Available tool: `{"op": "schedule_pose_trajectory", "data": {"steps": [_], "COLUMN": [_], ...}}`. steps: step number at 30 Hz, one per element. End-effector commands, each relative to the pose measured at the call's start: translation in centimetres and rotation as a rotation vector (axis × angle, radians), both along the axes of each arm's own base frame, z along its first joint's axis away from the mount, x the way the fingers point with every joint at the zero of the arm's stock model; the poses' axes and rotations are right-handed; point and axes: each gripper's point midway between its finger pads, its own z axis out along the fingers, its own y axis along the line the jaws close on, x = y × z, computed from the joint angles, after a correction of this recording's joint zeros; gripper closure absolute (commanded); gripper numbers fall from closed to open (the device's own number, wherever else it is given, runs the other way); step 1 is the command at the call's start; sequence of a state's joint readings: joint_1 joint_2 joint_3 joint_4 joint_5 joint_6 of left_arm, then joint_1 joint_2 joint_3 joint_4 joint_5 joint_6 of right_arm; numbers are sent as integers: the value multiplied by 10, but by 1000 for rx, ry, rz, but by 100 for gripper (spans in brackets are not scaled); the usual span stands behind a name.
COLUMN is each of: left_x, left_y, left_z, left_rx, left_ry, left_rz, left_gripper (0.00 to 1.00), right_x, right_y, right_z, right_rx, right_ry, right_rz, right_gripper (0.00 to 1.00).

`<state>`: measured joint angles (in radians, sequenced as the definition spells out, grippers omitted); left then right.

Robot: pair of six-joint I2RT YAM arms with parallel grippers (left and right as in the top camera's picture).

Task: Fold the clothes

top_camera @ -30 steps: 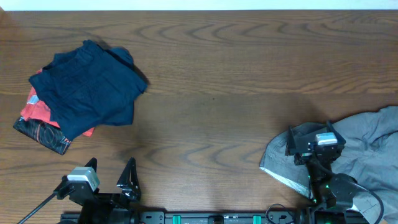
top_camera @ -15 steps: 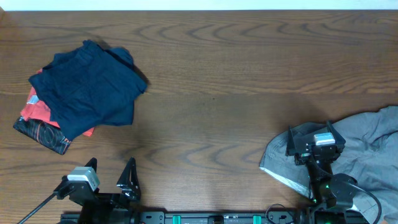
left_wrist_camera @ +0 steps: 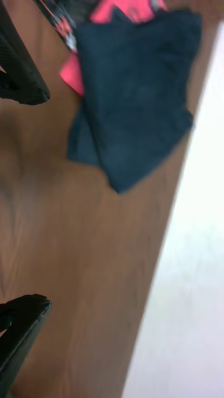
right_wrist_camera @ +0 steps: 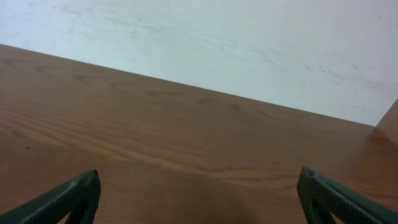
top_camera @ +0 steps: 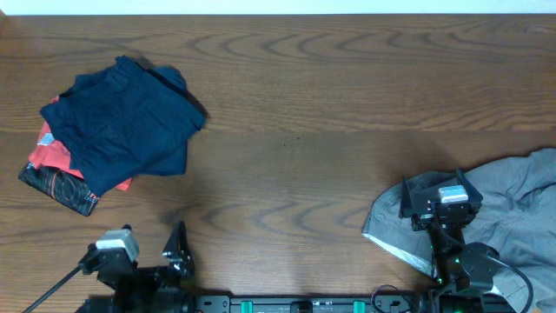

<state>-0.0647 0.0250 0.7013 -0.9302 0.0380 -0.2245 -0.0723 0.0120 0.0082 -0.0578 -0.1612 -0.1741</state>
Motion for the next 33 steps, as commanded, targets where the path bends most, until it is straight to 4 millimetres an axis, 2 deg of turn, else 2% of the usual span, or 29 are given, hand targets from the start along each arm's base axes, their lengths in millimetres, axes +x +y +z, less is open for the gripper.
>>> {"op": "schedule_pose_trajectory", "data": {"steps": [1,6,12,17,33], "left_x": [12,42,78,98,102], "left_y": [16,21,22,22,19], "left_z": [-30,-64,-87,-101,-101], "left_rx": [43,42,37,31,27], "left_ry": [53,48,-53,-155,-186], "left_rz": [93,124,126,128,111], "left_gripper": [2,2,2,2,2], "right_x": [0,0,0,0,0], "right_y": [2,2,2,2,2], "right_z": [0,0,0,0,0], "right_rx": [-14,-14,-14,-14,-14], "right_ry": [-3,-3,-3,-3,-3], "right_rz": [12,12,12,12,12], "right_gripper": [1,1,1,1,1]}}
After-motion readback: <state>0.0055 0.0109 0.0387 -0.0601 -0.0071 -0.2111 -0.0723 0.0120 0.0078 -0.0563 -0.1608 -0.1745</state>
